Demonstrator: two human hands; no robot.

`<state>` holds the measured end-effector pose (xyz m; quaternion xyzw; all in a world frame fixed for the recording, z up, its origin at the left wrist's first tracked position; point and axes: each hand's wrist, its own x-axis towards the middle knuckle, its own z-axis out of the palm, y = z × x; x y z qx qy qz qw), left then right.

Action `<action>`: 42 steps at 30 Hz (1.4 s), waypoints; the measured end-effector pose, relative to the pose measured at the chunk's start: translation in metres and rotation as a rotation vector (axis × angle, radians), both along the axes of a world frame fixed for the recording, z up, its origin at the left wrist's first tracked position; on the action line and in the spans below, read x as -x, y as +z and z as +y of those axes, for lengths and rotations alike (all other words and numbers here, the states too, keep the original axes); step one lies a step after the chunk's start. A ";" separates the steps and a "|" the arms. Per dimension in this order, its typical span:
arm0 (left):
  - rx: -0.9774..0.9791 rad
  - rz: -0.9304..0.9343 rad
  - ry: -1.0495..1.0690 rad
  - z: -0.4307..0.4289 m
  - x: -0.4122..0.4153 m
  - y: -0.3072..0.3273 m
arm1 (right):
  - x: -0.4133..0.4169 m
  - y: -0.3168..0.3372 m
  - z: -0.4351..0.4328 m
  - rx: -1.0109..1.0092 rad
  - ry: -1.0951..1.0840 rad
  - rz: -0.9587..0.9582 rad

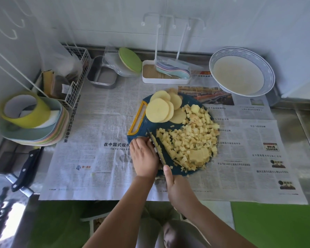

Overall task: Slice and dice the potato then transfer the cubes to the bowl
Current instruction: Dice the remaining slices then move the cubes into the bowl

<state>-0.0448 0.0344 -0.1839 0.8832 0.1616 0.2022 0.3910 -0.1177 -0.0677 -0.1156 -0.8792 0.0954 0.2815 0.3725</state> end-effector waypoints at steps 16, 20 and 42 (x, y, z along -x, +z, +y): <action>0.184 0.080 -0.052 0.007 0.003 0.022 | -0.034 0.000 -0.026 -0.118 -0.030 -0.060; 0.261 0.213 -0.222 0.026 0.009 0.044 | -0.029 0.014 -0.036 -0.289 -0.096 0.041; -0.107 0.436 -0.469 0.031 0.081 0.036 | 0.002 0.021 -0.056 -0.321 -0.134 -0.025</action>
